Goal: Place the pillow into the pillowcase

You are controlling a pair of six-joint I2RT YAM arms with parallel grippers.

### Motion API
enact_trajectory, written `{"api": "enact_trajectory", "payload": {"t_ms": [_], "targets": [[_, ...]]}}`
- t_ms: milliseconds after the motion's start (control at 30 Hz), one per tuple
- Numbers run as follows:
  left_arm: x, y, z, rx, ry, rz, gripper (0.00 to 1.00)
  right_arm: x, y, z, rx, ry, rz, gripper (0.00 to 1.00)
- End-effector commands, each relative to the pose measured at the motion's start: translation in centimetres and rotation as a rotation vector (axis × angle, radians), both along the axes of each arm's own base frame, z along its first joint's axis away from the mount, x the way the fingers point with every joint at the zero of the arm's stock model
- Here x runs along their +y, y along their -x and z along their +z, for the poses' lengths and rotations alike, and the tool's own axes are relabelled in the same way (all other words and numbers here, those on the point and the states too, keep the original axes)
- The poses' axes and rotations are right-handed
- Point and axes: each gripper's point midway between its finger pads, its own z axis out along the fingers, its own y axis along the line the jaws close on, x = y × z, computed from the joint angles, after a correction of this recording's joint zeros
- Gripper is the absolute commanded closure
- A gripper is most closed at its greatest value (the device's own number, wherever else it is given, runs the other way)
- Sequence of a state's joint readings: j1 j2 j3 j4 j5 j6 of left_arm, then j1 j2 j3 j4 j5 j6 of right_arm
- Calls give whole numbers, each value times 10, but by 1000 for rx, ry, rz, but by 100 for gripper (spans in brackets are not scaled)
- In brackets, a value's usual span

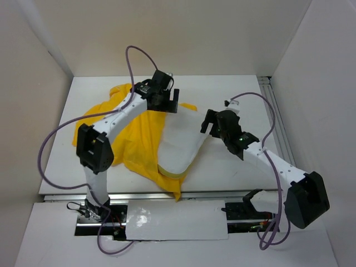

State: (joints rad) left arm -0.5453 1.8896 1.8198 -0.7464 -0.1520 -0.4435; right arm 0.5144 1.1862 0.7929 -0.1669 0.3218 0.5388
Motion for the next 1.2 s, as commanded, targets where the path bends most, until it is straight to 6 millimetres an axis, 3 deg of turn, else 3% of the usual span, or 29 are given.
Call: {"api": "enact_trajectory", "payload": {"t_ms": [0, 33, 67, 133, 167, 300, 333, 400, 433, 467, 500, 567, 600, 667, 733, 767, 800, 833, 867, 933, 1000, 1033, 1100, 1133, 1167], "targets": [[18, -18, -14, 19, -157, -30, 0, 1, -5, 3, 16, -83, 13, 0], [23, -34, -6, -20, -177, -17, 0, -3, -10, 1, 22, -99, -4, 0], [22, -40, -26, 18, -211, -13, 0, -3, -12, 0, 26, -107, 1, 0], [34, -58, -24, 10, -241, 10, 2, 0, -17, -5, 39, -140, 17, 0], [35, -64, -42, 36, -280, 10, 3, 4, -17, -9, 46, -148, 34, 0], [40, -77, -49, 22, -330, 35, 16, 25, -25, -28, 88, -233, 90, 0], [40, -77, -56, 33, -344, 24, 27, 30, -26, -32, 99, -253, 96, 0], [39, -79, -61, 33, -344, 24, 40, 35, -35, -42, 116, -280, 97, 0], [41, -80, -66, 38, -364, 22, 45, 39, -43, -36, 101, -293, 95, 0], [43, -81, -65, 33, -374, 30, 62, 40, -48, -37, 99, -294, 95, 0], [43, -81, -70, 41, -379, 28, 72, 39, -52, -46, 120, -295, 65, 0], [45, -82, -74, 46, -392, 33, 94, 39, -63, -43, 99, -329, 13, 0], [44, -82, -74, 46, -386, 40, 100, 39, -69, -47, 93, -338, -8, 0], [43, -83, -62, 20, -371, 45, 100, 45, -77, -44, 80, -359, -1, 0], [41, -85, -51, -5, -349, 45, 100, 49, -88, -45, 52, -361, 9, 9], [33, -84, -34, -42, -317, 34, 100, 51, -91, -45, 38, -357, 27, 19], [26, -83, -25, -68, -311, 16, 100, 55, -96, -39, 7, -352, 56, 55], [25, -86, -9, -106, -299, 12, 100, 59, -100, -31, -49, -313, 103, 69], [16, -83, 3, -129, -273, -5, 100, 65, -103, -22, -91, -273, 122, 78], [9, -82, 47, -217, -219, -13, 100, 68, -104, 5, -182, -192, 174, 98], [1, -77, 75, -274, -177, -38, 100, 65, -104, 31, -285, -97, 244, 100], [-8, -65, 100, -327, -154, -64, 100, 68, -97, 61, -392, -76, 315, 100], [-12, -58, 131, -418, -148, -65, 100, 67, -79, 77, -483, -44, 382, 100], [-21, -44, 154, -463, -125, -78, 100, 67, -63, 118, -630, -26, 441, 100], [-26, -36, 166, -486, -106, -89, 100, 63, -54, 128, -668, -33, 438, 100]]}}
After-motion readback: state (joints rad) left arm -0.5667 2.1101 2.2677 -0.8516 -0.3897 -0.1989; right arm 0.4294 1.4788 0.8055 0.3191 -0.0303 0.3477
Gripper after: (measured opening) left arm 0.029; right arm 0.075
